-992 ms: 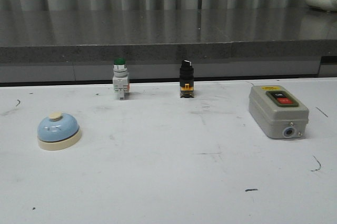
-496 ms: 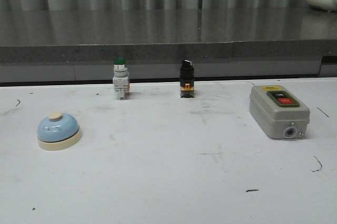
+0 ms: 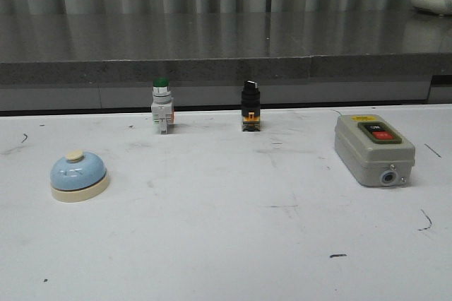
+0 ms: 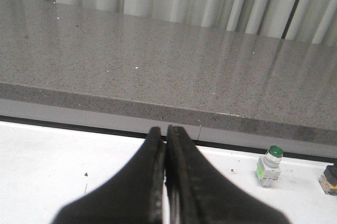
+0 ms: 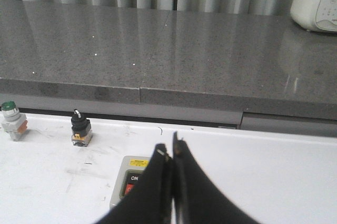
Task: Place and press bell with both arms
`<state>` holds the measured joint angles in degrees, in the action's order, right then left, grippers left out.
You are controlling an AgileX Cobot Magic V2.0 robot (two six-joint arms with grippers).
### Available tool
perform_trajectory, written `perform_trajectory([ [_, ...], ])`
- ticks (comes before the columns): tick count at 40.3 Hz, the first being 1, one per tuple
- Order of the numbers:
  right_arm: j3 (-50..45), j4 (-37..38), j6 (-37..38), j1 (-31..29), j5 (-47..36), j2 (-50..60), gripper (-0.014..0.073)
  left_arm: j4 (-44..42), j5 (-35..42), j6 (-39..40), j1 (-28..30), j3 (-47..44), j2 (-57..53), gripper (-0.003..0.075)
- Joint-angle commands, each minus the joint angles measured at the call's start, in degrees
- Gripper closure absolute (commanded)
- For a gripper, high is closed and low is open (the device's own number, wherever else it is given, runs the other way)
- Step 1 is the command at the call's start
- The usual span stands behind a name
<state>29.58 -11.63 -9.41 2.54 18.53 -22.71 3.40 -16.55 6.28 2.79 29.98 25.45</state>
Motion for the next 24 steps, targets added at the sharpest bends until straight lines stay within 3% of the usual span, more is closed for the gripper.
perform_trajectory([
  [1, 2.1, -0.2, -0.2, -0.3, -4.1, -0.9, 0.0652, 0.1, 4.8, 0.1, 0.0, 2.0, 0.9, 0.0568],
  [6, 2.1, -0.2, -0.2, -0.3, -4.1, -0.9, 0.0652, 0.2, 5.5, 0.1, 0.0, 1.9, 0.9, 0.0163],
  [10, 2.1, -0.2, -0.2, -0.3, -4.1, -0.9, 0.0652, 1.1, 7.2, 0.1, 0.0, 1.5, 0.9, 0.0015],
  [16, 2.1, -0.2, -0.2, -0.3, -4.1, -0.9, 0.0652, 2.6, 6.9, 0.1, -0.4, 1.8, 2.6, 0.0055],
  [24, 2.1, -0.2, -0.2, -0.3, -4.1, -0.9, 0.0652, 2.6, 2.8, -2.2, -7.0, 5.3, 12.9, 0.0083],
])
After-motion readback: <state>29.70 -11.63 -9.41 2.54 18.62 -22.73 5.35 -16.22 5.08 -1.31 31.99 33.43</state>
